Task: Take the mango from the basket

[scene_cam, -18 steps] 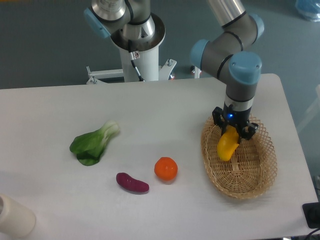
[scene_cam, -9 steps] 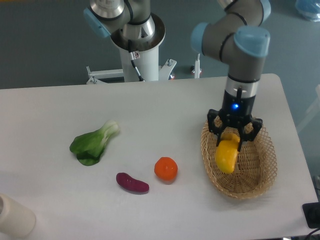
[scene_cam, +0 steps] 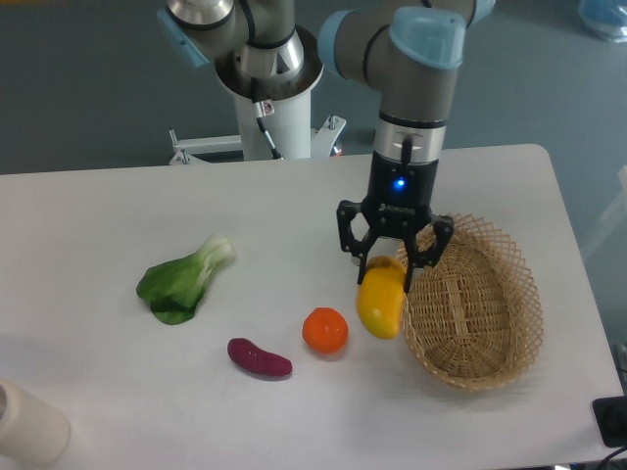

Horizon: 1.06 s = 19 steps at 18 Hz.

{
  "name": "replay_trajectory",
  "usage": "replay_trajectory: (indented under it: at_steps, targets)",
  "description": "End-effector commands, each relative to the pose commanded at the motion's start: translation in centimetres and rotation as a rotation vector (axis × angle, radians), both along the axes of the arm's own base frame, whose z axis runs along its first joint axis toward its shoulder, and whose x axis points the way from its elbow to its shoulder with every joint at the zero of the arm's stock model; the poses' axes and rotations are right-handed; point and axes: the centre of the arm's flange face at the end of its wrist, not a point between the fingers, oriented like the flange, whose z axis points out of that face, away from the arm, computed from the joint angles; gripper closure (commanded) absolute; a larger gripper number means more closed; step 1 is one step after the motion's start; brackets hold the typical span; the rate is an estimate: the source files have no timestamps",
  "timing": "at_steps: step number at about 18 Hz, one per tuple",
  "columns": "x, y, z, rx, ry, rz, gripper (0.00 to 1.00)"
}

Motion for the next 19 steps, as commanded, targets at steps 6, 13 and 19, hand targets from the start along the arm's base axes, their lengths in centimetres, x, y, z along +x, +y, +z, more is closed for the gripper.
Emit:
replay_trajectory:
  at_steps: [6,13,19]
  targets:
    - [0.1,0.23,-0.29,-0.005,-0.004,-0.005,0.51]
    - [-0.18,0.41,-0.5,-0.007,-0.002,-0.011,0.51]
    - [0.09,0.22,-0.27,-0.006,0.003,-0.011,0.51]
